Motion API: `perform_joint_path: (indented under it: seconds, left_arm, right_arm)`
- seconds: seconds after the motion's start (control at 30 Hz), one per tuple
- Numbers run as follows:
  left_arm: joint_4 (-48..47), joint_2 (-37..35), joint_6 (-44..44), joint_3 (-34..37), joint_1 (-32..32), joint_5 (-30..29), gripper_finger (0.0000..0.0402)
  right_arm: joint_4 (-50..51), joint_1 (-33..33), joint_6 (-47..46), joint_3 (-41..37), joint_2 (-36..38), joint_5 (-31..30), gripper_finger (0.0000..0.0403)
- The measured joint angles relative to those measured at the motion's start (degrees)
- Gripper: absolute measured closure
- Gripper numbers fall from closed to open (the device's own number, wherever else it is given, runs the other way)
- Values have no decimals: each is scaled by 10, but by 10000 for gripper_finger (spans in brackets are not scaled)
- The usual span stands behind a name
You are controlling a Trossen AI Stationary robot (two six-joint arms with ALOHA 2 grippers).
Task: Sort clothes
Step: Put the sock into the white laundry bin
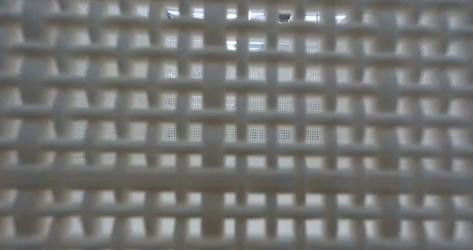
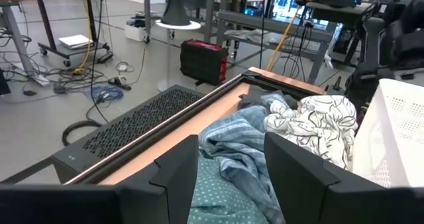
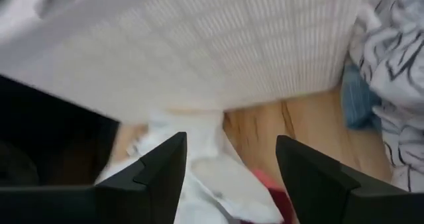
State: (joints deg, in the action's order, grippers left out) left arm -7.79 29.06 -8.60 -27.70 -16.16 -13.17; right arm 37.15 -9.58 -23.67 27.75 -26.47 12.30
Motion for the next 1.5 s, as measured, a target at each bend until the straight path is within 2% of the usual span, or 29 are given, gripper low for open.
perform_joint_path:
  seconds: [0.2, 0.4, 0.57, 0.7, 1.03, 1.27, 1.5]
  left_arm:
    - [0, 0, 5, 0, 0, 25, 219]
    - [0, 0, 5, 0, 0, 25, 219]
    - [0, 0, 5, 0, 0, 25, 219]
    - [0, 0, 5, 0, 0, 27, 219]
    - [31, 0, 3, 0, 0, 74, 219]
    - [28, 0, 4, 0, 0, 76, 219]
    - [26, 0, 5, 0, 0, 76, 219]
  right_arm:
    - [-6, -11, 33, 0, -58, 55, 183]
    - [-5, -55, 44, 0, -110, 59, 183]
    - [-5, -77, 42, 0, -147, 27, 184]
    - [-12, -83, 24, 0, -160, 26, 184]
    - [-9, -95, 20, 0, -160, 25, 184]
    - [-9, -130, 18, 0, -179, -23, 184]
    - [-10, -164, 16, 0, -228, -67, 184]
